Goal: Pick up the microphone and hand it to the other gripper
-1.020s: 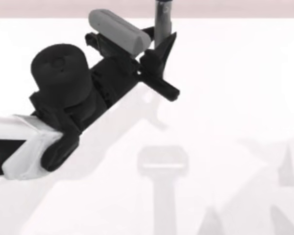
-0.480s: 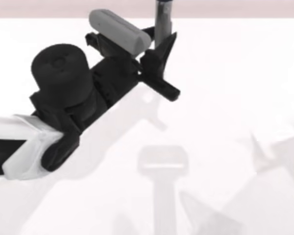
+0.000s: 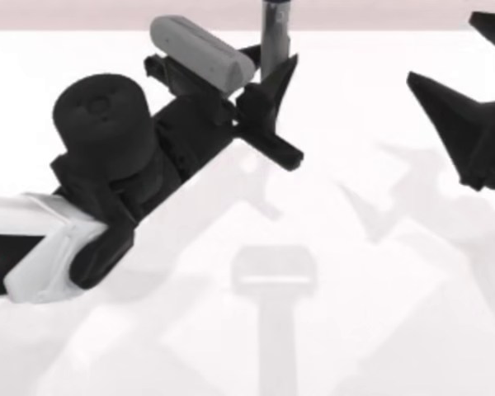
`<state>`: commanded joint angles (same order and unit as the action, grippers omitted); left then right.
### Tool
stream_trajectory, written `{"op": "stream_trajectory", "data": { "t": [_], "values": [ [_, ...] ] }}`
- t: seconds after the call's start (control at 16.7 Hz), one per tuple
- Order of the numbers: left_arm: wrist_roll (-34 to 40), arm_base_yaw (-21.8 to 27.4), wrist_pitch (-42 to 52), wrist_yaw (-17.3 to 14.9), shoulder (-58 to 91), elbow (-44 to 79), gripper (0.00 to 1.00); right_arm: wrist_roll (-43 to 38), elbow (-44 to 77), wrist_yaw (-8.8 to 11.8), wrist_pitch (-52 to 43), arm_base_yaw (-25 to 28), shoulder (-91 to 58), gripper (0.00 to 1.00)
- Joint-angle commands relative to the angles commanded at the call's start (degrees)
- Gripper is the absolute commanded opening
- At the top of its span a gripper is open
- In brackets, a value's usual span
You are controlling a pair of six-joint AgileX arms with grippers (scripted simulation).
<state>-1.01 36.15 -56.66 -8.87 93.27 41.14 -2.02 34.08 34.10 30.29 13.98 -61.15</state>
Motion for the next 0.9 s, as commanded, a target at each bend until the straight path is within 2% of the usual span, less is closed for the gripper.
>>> {"op": "stream_trajectory", "data": {
  "t": [0.24,0.42,0.78,0.9],
  "values": [
    [0.00,0.00,0.00,0.00,0.00,0.00,0.00,-0.29,7.05,7.44,6.26,3.24,-13.33,1.00],
    [0.00,0.00,0.00,0.00,0.00,0.00,0.00,-0.37,9.53,10.36,8.45,4.59,-18.27,1.00],
    [0.00,0.00,0.00,0.00,0.00,0.00,0.00,-0.35,9.66,10.43,8.52,4.55,-18.68,1.00],
    [0.00,0.00,0.00,0.00,0.00,0.00,0.00,-0.26,11.63,9.32,8.56,5.90,-20.63,1.00]
  ]
}}
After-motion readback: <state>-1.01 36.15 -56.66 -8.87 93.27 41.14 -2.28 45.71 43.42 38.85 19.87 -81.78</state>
